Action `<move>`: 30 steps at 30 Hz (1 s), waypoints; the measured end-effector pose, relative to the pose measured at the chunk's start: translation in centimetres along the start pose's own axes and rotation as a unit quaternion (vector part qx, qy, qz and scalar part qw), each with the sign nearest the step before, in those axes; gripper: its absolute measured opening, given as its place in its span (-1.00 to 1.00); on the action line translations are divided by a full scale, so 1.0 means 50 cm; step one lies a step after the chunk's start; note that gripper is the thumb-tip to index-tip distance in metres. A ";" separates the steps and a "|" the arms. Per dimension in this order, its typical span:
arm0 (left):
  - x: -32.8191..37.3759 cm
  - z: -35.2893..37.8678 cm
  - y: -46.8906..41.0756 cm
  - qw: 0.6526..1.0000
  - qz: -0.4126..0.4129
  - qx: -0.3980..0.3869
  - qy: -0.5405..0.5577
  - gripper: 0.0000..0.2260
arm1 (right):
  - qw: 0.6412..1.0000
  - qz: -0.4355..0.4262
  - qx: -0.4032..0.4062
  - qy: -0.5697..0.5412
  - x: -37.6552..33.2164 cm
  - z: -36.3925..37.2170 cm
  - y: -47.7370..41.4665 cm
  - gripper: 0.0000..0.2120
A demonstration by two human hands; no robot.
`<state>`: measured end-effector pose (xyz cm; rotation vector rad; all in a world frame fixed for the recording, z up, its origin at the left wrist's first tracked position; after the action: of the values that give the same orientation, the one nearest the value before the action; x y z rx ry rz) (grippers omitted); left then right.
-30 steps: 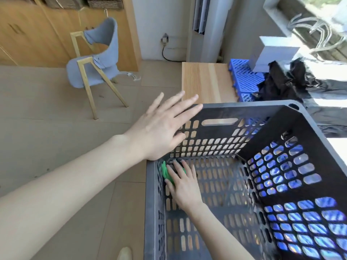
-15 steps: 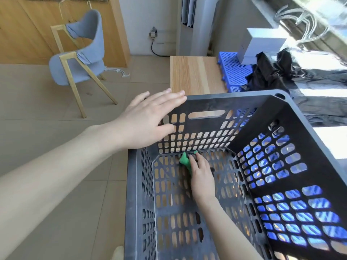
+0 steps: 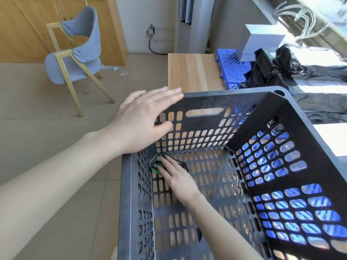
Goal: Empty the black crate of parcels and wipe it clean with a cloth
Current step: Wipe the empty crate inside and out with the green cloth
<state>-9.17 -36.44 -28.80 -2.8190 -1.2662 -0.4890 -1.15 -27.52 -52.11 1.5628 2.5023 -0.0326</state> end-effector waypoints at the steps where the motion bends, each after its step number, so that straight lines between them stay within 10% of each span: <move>1: 0.000 0.000 0.000 1.000 0.000 -0.001 0.001 -0.43 | 1.000 -0.006 -0.003 0.031 0.025 -0.006 0.008 -0.42; 6: -0.001 0.000 0.000 1.000 0.000 -0.003 -0.001 -0.44 | 0.987 0.130 0.035 0.093 0.192 -0.035 0.093 -0.46; 15: 0.000 0.001 -0.001 1.000 -0.001 0.015 -0.001 -0.43 | 0.883 0.421 0.148 -0.145 0.243 -0.030 0.125 -0.53; 24: 0.003 0.000 0.001 1.000 0.000 0.008 -0.005 -0.42 | 0.986 0.060 0.019 -0.151 -0.072 0.021 0.026 -0.24; 30: 0.002 0.001 0.001 1.000 0.002 0.007 -0.003 -0.42 | 0.975 0.217 0.031 0.024 0.174 -0.040 0.134 -0.33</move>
<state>-9.05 -36.40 -28.80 -2.8127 -1.2581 -0.4705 0.83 -16.57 -51.11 2.1228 2.1529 -0.0120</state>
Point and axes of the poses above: each hand's wrist, its own y-axis away from the middle knuckle, its own z-axis out of the palm, x = y × z, the point moved 5 cm from there along -y, towards the middle knuckle, and after that the axes turned 14 degrees about -x, right-handed, at the moved point
